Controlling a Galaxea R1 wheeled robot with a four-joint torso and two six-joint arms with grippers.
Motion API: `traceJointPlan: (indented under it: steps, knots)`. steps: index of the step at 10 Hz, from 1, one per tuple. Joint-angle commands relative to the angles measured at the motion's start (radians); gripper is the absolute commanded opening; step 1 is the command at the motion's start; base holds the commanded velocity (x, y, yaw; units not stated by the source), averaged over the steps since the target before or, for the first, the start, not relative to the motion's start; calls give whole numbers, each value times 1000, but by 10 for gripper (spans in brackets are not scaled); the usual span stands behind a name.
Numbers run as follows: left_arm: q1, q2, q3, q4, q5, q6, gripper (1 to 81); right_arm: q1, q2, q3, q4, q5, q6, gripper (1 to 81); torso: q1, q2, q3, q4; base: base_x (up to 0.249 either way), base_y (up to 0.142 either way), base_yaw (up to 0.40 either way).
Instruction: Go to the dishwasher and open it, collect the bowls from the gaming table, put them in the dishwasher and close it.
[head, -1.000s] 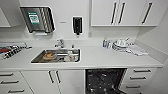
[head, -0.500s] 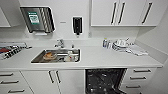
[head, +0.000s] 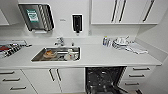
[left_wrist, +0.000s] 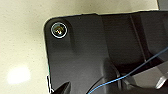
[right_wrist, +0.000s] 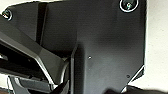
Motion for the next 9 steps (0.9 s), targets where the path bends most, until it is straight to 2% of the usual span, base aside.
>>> traceJointPlan:
  steps: [1, 3, 5, 9]
  knots:
    - [-37, 41, -51, -24, 62, -5, 811, 58, 3, -4, -2, -63, 1, 811, -62, 96, 0, 0, 0, 0, 0]
    - [-37, 41, -51, -34, 63, -5, 811, 71, -2, -13, -2, -63, -1, 811, -109, 169, 99, 0, 0, 0, 0]
    - [-37, 29, -51, -45, 62, -5, 811, 71, 0, -12, -5, -58, -2, 811, -140, 220, 123, 0, 0, 0, 0]
    - [-35, 35, -51, -42, 62, -4, 811, 65, -5, -13, -8, -56, -4, 811, -229, 355, 259, 0, 0, 0, 0]
